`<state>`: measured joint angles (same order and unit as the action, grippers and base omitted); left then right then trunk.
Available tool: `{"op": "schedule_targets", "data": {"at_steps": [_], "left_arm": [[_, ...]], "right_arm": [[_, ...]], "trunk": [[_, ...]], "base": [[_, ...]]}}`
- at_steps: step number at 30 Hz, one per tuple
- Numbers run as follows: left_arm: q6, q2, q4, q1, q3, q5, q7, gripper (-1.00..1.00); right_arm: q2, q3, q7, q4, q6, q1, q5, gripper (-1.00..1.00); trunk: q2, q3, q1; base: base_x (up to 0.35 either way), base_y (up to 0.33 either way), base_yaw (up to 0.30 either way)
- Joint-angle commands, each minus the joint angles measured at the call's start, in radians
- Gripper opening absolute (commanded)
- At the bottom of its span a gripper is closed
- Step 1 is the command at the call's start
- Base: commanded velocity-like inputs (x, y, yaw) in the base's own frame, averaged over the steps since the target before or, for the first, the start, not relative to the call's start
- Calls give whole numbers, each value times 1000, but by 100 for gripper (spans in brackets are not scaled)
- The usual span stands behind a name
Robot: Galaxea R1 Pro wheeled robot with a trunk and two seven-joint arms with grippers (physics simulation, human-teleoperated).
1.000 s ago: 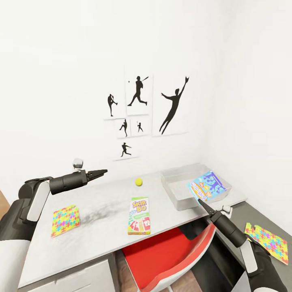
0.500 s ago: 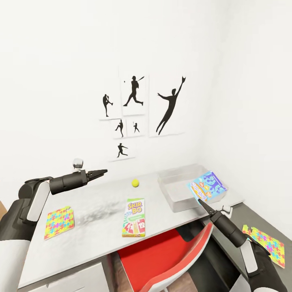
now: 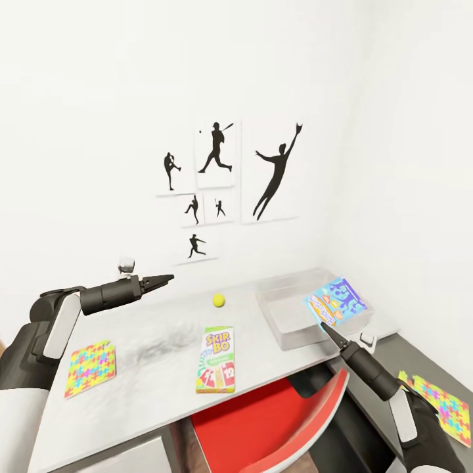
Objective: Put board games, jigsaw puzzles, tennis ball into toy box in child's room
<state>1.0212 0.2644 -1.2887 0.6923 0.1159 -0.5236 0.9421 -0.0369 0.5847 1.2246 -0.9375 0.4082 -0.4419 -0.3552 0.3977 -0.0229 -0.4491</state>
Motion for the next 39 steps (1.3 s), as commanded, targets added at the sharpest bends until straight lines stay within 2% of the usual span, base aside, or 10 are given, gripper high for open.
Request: {"op": "schedule_targets", "data": {"at_steps": [1,14,17,21,24,27,30,32,36,39], "left_arm": [[4,0,0,1,1,2,4,100],[4,1,0,1,1,2,4,100],[4,2,0,1,7,2,4,100],[6,0,-2,1,13,2,4,100],[7,1,-2,1,15,3,4,100],[7,2,-1,1,16,3,3,100],[7,1,-1,1,16,3,3,100],[7,3,-1,1,16,3,3,100],[6,4,-1,1,16,4,3,100],[4,2,-1,1,16,4,3,100]], "right_arm": [[0,1,3,0,9,-1,-4,-100],[0,1,-3,-10,40,-1,-4,-100],[2,2,-17,-61,171,-1,-1,-100],[-7,4,-111,-106,350,-20,-3,-100],[-15,12,-213,-127,504,-132,-3,-100],[-17,39,-337,-130,589,-252,-2,-100],[-18,48,-470,-115,621,-362,-3,-100],[-23,50,-569,-58,630,-437,-1,-100],[-55,52,-700,67,634,-520,-2,-100],[-97,52,-791,168,632,-568,-3,-100]], "trunk": [[2,-2,-1],[2,-2,-1],[2,-2,-1],[2,-2,-1],[2,-2,-1],[2,-2,-1],[2,-2,-1],[2,-2,-1],[2,-2,-1],[2,-2,-1]], "base": [[141,0,0],[112,0,0],[105,0,0],[104,0,0],[104,0,0],[104,0,0],[104,0,0],[104,0,0],[104,-12,0],[66,-65,0]]}}
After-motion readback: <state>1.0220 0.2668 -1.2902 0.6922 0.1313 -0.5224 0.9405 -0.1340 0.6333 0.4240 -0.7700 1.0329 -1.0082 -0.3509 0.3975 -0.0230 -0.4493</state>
